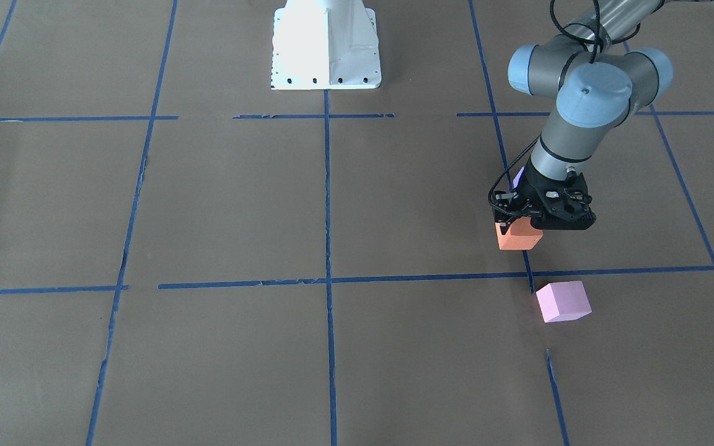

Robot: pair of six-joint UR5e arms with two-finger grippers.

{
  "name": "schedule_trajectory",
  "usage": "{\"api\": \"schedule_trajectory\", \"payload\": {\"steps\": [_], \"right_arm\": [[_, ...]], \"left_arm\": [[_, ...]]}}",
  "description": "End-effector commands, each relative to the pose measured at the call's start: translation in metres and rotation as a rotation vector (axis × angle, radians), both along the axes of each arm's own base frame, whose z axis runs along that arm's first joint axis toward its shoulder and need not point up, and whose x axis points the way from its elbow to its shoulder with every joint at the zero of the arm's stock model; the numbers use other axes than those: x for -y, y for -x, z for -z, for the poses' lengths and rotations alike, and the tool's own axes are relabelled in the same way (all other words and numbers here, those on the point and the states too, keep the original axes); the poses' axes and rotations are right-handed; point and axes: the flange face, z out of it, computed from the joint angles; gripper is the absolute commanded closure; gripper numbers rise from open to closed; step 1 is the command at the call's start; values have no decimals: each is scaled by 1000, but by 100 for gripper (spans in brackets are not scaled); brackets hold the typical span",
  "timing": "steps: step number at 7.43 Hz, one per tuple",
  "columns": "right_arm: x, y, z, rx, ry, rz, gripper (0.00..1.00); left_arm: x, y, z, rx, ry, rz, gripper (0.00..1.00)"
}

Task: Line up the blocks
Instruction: 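Carry the orange cube with the left gripper toward the pink and purple cubes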

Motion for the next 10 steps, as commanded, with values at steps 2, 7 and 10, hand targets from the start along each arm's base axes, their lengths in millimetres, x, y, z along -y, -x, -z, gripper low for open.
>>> {"api": "schedule_trajectory", "payload": {"steps": [2, 7, 10], "right_arm": [[1, 0, 1, 1, -1, 0, 0], [0, 0, 0, -1, 0, 0, 0], [0, 1, 0, -1, 0, 1, 0]], "left_arm": [[11, 22, -40, 65, -11, -33, 100], [7, 24, -74, 60, -1, -34, 100], [4, 23, -86, 60, 10, -35, 100]]}}
